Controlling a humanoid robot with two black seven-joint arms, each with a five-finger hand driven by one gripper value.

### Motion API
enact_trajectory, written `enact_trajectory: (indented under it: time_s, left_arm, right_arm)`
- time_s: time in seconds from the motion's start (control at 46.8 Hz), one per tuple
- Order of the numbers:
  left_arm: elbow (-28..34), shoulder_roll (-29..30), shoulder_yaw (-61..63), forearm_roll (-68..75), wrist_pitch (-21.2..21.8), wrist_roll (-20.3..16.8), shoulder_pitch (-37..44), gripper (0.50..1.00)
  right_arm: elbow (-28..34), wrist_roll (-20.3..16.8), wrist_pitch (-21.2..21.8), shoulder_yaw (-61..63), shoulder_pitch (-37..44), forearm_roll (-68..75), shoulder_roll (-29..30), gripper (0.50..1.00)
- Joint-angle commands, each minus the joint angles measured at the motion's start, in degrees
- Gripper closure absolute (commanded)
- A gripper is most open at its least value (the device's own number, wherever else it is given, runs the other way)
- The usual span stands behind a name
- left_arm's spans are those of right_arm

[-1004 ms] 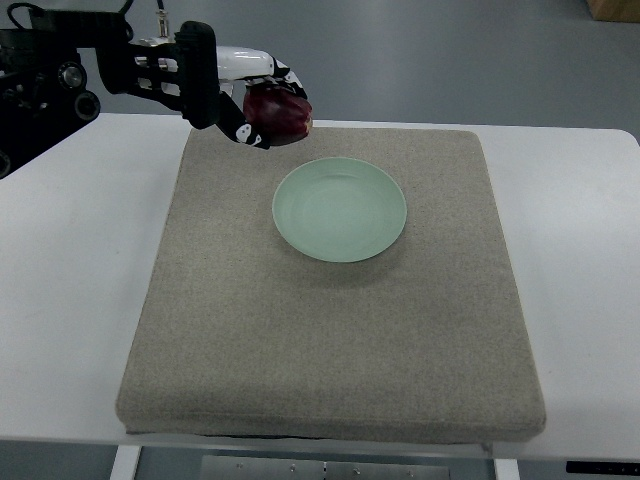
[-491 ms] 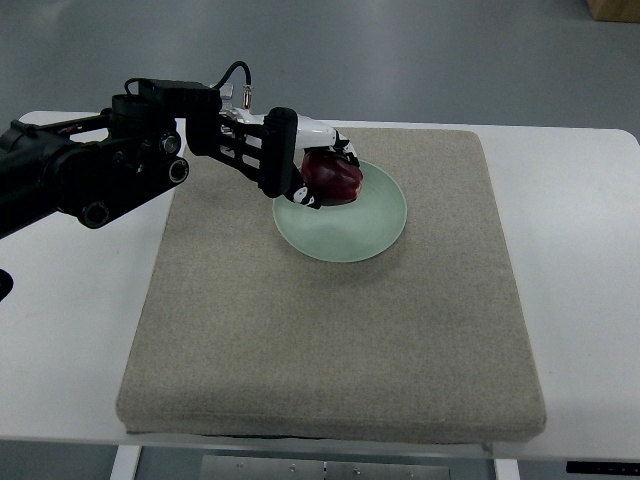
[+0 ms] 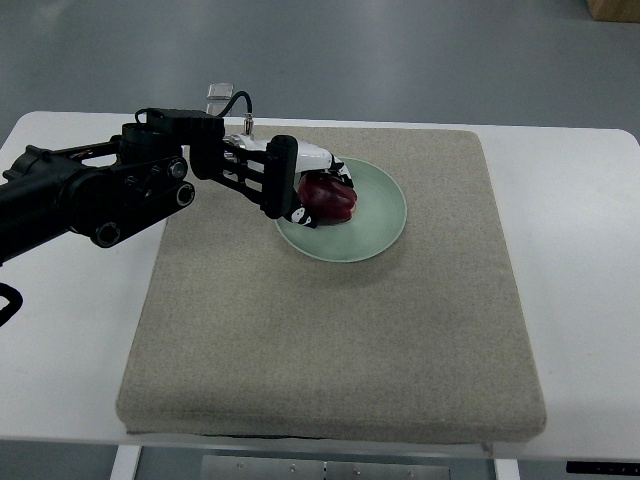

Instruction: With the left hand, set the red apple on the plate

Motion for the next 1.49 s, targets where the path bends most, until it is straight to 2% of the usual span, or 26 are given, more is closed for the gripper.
enact_trajectory:
  time_s: [0.0,0.043,0.128,0.278,0.534,0.79,0.918,1.068,1.302,1.473]
  left_arm:
    - [0.0,0.1,0.0,-0.2,0.0,0.0,0.1,0.823]
    - [0.0,0.1,0.0,-0.3,0.1,0.0,0.1,0.759]
    - [0.0,0.1,0.0,-0.5,0.8,0.1,0.4,0.667]
    - [-0.1,0.0,0.0,-1.1,1.2,0.1,1.1,0.536]
    - [-0.2,0.7,-0.4,-7.7,1.2,0.2,0.3,0.508]
    - [0.0,2.7,-1.3,-35.2,1.0,0.3,-1.0,0.506]
    - [0.0,6.3,-1.4,-49.6,0.4,0.5,-2.4,0.506]
    - [1.0,9.9,-1.8,-62.7,-0.2,1.8,-1.9,0.504]
    - [1.8,15.6,-4.5,-82.0,-2.8,6.9,0.7,0.504]
    - [1.9,19.0,-6.1,-89.7,-6.2,8.8,3.8,0.504]
  right_arm:
    - [0.0,0.0,0.0,0.0,-0.1,0.0,0.0,0.568]
    - [0.0,0.0,0.0,0.0,-0.1,0.0,0.0,0.568]
    - [0.0,0.0,0.0,0.0,0.0,0.0,0.0,0.568]
    - [0.0,0.0,0.0,0.0,0.0,0.0,0.0,0.568]
    - [0.0,0.0,0.0,0.0,0.0,0.0,0.0,0.568]
    - [0.0,0.0,0.0,0.0,0.0,0.0,0.0,0.568]
    - [0.0,0.0,0.0,0.0,-0.1,0.0,0.0,0.568]
    - [0.0,0.0,0.0,0.0,0.0,0.0,0.0,0.568]
    - [0.0,0.0,0.0,0.0,0.0,0.0,0.0,0.568]
    - [0.0,0.0,0.0,0.0,0.0,0.0,0.0,0.568]
